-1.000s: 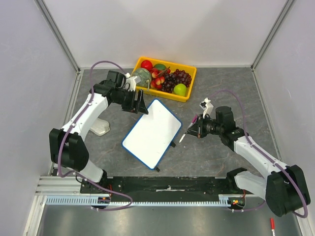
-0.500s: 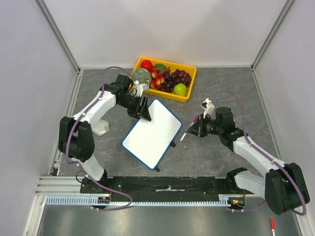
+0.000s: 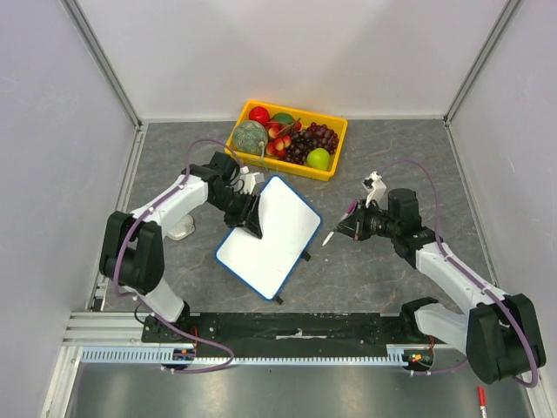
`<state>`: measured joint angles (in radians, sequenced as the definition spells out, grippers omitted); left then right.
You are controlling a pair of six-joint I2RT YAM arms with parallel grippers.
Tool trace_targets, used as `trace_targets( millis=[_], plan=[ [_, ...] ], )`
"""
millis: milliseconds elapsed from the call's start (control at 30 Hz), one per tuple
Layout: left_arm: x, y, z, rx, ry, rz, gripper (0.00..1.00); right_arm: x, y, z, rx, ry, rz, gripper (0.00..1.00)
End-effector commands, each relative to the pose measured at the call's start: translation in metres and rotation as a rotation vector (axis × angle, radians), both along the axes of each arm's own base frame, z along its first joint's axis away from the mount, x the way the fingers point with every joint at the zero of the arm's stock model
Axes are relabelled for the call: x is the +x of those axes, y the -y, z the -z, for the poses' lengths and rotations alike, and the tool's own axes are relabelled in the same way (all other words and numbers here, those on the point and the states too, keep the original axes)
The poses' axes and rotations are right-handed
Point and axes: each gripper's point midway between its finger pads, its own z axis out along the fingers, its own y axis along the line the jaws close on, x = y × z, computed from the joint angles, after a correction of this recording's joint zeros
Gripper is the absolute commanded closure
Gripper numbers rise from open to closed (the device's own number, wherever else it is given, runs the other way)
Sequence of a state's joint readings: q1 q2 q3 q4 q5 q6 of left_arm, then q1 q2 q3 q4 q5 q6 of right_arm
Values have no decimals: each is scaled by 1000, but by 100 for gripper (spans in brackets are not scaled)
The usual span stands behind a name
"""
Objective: Write a sentence on the whiteboard
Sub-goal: Adjust the whiteboard on the whiteboard stand.
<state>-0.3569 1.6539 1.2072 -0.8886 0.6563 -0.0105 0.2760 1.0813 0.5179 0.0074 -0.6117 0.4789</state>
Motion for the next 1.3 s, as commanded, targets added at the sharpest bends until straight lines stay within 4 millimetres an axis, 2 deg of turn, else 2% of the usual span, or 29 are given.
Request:
trace_targets(
  millis=[0, 200, 233, 600, 900, 1067, 1200, 1267],
  plan=[
    [-17, 1, -7, -25, -1, 7, 63, 9, -1, -28, 44, 79, -10, 100],
    [-25, 3, -3, -36, -14, 20, 96, 13, 0, -40, 63, 93, -8, 100],
    [-26, 6, -3, -42, -14, 29, 98, 13, 1, -42, 68, 94, -5, 100],
    [-43, 37, 9, -86, -36, 156, 98, 15, 9, -86, 110, 156, 8, 100],
    [-39, 67, 9, -101, -9, 347, 98, 15, 18, -122, 144, 225, 39, 100],
    [-25, 91, 14, -79, 2, 451, 98, 16, 21, -131, 153, 240, 57, 100],
    [-25, 112, 21, -75, -1, 540, 98, 15, 25, -134, 153, 242, 68, 100],
    [-29, 115, 25, -47, -26, 583, 98, 16, 27, -135, 151, 241, 70, 100]
  ],
)
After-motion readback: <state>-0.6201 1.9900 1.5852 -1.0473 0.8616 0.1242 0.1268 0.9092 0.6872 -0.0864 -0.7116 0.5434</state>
